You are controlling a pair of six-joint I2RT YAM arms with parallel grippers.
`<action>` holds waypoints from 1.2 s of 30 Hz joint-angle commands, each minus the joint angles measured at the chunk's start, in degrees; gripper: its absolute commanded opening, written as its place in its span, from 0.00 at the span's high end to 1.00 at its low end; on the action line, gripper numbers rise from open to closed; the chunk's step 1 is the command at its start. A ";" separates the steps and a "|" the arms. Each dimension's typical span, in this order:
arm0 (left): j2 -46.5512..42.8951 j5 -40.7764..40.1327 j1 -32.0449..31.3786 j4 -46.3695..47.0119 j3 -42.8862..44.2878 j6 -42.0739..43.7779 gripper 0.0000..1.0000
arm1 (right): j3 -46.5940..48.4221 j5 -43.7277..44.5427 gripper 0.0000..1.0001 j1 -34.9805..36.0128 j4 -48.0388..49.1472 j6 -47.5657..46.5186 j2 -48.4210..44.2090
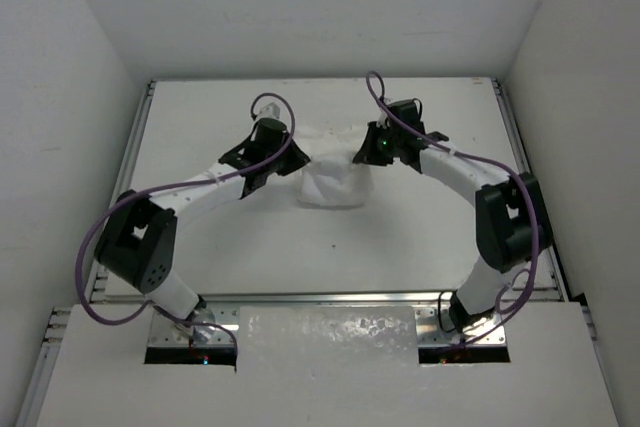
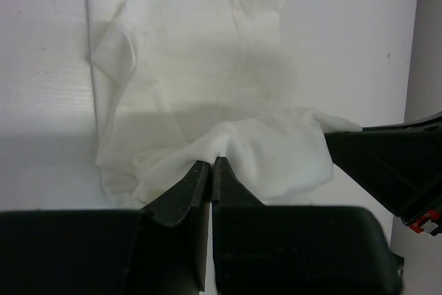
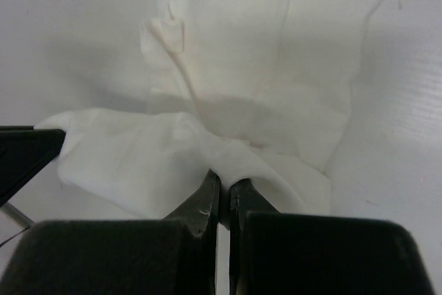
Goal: Fold and stack the t-shirts
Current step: Fold the long partially folded tshirt into a neat square
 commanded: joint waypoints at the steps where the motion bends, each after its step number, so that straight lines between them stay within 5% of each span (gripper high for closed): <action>1: 3.01 -0.38 1.05 0.88 6.08 2.43 1.00 | 7.91 -1.84 1.00 -1.24 0.51 -3.24 3.21; 6: 3.92 -0.73 1.14 -1.67 12.50 4.80 1.00 | 13.02 -3.59 1.00 -1.68 -2.56 -3.86 4.72; 22: -6.90 -0.91 1.14 -4.05 12.24 5.95 1.00 | 11.35 -4.04 1.00 -1.86 -4.32 -4.74 -4.86; 36: 13.48 4.35 6.41 -7.56 30.17 6.56 1.00 | 32.19 -2.81 1.00 -4.23 -10.74 -6.15 15.17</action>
